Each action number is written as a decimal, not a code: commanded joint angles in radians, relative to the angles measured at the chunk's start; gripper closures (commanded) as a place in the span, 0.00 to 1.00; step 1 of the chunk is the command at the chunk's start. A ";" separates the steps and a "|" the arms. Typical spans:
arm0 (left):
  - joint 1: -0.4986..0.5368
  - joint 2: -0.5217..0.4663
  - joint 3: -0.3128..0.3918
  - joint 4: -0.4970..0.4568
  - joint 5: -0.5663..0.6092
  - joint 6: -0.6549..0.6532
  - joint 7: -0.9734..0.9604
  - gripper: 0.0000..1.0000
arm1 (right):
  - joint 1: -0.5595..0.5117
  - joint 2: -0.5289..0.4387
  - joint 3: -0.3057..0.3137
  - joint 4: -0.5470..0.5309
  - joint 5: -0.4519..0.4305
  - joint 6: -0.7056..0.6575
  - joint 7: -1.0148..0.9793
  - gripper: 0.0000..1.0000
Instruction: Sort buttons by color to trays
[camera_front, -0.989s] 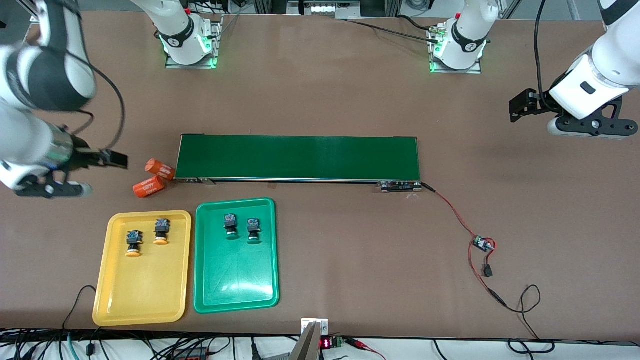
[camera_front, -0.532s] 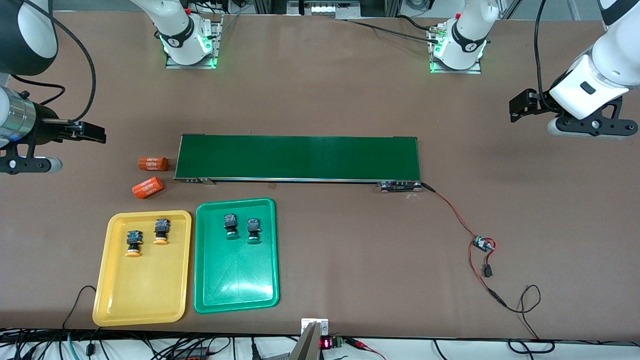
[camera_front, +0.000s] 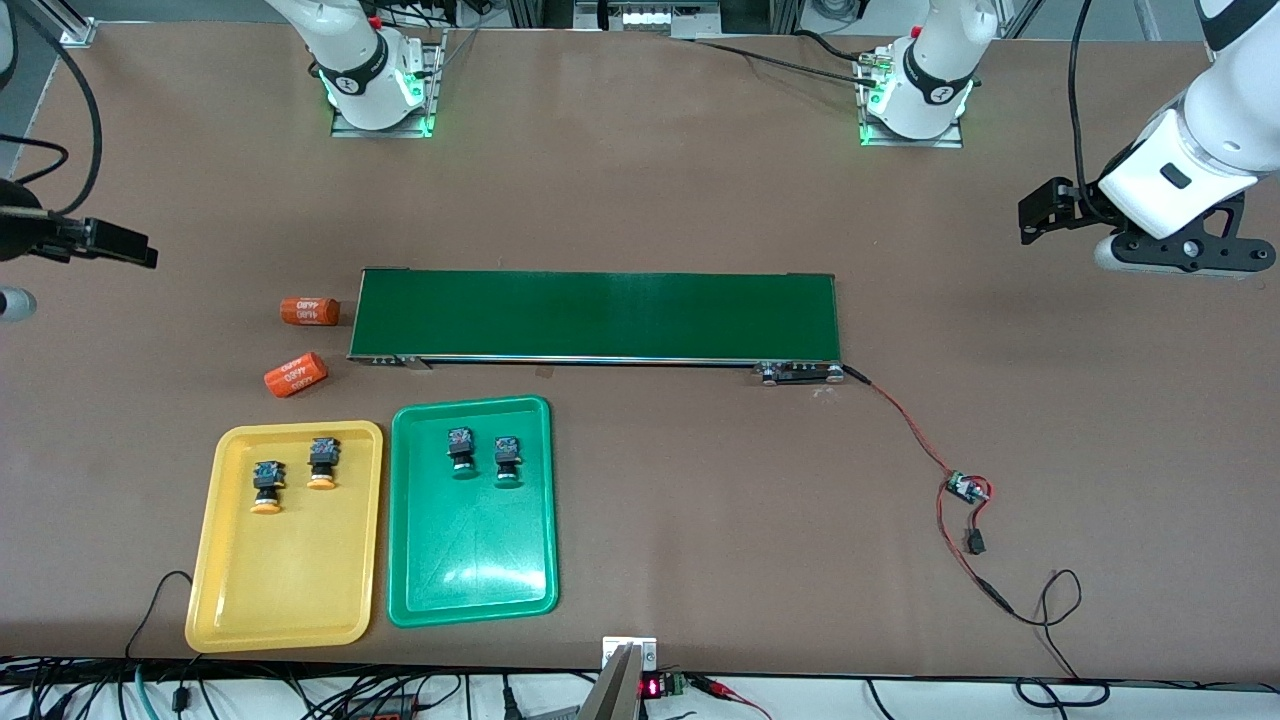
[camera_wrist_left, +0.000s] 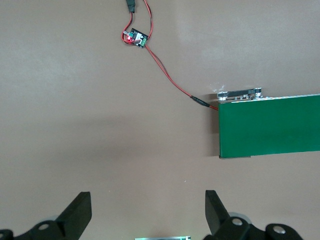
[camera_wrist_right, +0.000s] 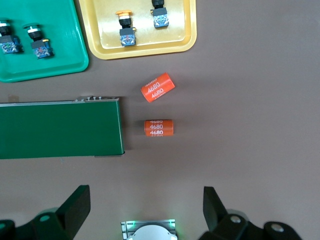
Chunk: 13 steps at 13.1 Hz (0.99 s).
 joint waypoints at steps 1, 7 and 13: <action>0.003 0.012 -0.005 0.032 -0.014 -0.024 0.004 0.00 | -0.017 -0.040 0.011 -0.053 0.003 0.006 -0.016 0.00; 0.001 0.012 -0.005 0.033 -0.014 -0.024 0.006 0.00 | -0.004 -0.028 0.025 -0.049 0.017 -0.028 -0.066 0.00; 0.001 0.012 -0.005 0.032 -0.015 -0.034 0.007 0.00 | 0.010 -0.028 0.025 -0.046 0.014 -0.032 -0.062 0.00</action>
